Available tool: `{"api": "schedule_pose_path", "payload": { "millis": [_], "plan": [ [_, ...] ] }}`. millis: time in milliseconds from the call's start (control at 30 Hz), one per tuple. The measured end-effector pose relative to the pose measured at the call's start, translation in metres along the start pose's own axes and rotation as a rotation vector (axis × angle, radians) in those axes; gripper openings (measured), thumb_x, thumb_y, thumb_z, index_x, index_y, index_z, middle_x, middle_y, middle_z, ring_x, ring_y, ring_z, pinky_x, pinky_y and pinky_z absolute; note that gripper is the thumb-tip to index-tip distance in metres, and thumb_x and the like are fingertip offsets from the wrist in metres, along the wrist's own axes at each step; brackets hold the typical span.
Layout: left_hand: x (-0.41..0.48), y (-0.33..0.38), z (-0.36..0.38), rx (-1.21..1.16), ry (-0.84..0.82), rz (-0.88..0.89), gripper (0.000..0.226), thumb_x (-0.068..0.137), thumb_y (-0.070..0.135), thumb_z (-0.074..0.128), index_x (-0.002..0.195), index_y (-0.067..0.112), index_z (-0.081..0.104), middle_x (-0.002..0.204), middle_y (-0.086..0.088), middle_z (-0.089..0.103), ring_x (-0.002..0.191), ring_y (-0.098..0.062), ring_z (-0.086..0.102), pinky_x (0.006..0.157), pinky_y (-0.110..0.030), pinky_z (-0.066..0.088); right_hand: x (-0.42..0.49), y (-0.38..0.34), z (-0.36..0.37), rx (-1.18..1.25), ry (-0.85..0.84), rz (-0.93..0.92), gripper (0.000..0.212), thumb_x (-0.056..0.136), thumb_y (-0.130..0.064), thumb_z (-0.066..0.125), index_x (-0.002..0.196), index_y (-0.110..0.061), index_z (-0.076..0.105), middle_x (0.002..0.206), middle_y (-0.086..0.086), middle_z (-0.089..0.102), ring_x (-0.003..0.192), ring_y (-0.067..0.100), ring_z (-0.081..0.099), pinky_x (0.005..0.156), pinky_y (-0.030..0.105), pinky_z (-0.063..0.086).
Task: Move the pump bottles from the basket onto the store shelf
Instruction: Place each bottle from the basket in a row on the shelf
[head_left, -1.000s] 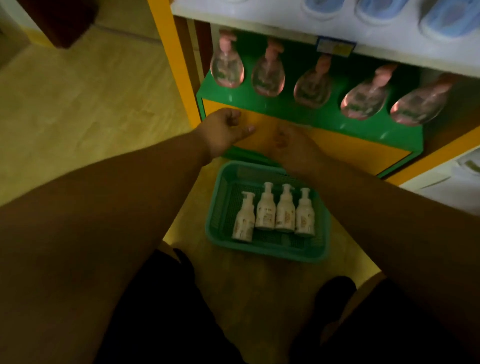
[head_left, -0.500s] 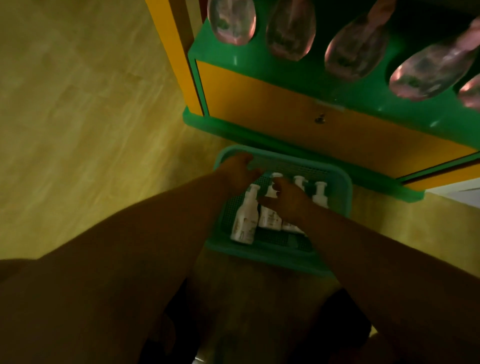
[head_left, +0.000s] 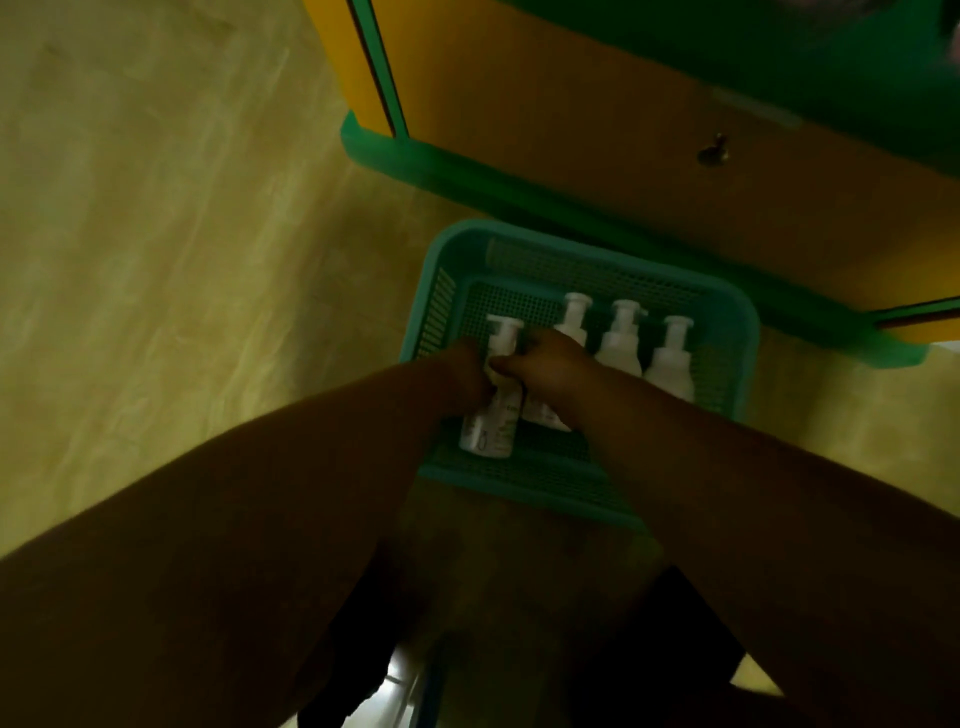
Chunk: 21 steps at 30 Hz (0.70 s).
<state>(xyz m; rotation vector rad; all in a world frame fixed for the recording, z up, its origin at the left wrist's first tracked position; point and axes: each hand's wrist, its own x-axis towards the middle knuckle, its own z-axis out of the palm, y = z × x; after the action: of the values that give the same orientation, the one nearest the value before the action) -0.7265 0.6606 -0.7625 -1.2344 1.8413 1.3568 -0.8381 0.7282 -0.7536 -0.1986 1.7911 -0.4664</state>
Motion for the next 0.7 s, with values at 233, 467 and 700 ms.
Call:
{"api": "schedule_pose_path", "payload": {
  "millis": [233, 467, 700],
  "plan": [
    [0.020, 0.009, 0.014, 0.162, -0.092, 0.026, 0.016, 0.100, 0.011, 0.051, 0.102, 0.001, 0.064, 0.099, -0.011, 0.058, 0.104, -0.028, 0.059, 0.081, -0.026, 0.041, 0.013, 0.000, 0.009, 0.071, -0.075, 0.020, 0.052, 0.096, -0.036, 0.063, 0.142, -0.015, 0.049, 0.126, 0.018, 0.063, 0.113, 0.035, 0.062, 0.098, 0.055, 0.052],
    [0.014, 0.018, 0.002, 0.117, -0.016, 0.099, 0.025, 0.099, 0.010, 0.055, 0.112, -0.009, 0.062, 0.113, -0.027, 0.064, 0.110, -0.036, 0.060, 0.098, -0.044, 0.049, 0.007, 0.000, 0.014, 0.192, -0.071, -0.086, 0.041, 0.100, -0.034, 0.049, 0.140, -0.026, 0.053, 0.105, 0.001, 0.061, 0.117, 0.032, 0.058, 0.104, 0.054, 0.045],
    [-0.013, 0.031, -0.022, -0.017, 0.107, 0.148, 0.046, 0.096, 0.011, 0.061, 0.139, 0.003, 0.047, 0.138, -0.019, 0.053, 0.127, -0.030, 0.050, 0.107, -0.036, 0.040, -0.009, -0.018, -0.004, 0.318, -0.084, -0.175, 0.054, 0.095, -0.011, 0.052, 0.144, -0.033, 0.047, 0.124, 0.001, 0.056, 0.103, 0.019, 0.059, 0.095, 0.049, 0.052]
  ]
}}
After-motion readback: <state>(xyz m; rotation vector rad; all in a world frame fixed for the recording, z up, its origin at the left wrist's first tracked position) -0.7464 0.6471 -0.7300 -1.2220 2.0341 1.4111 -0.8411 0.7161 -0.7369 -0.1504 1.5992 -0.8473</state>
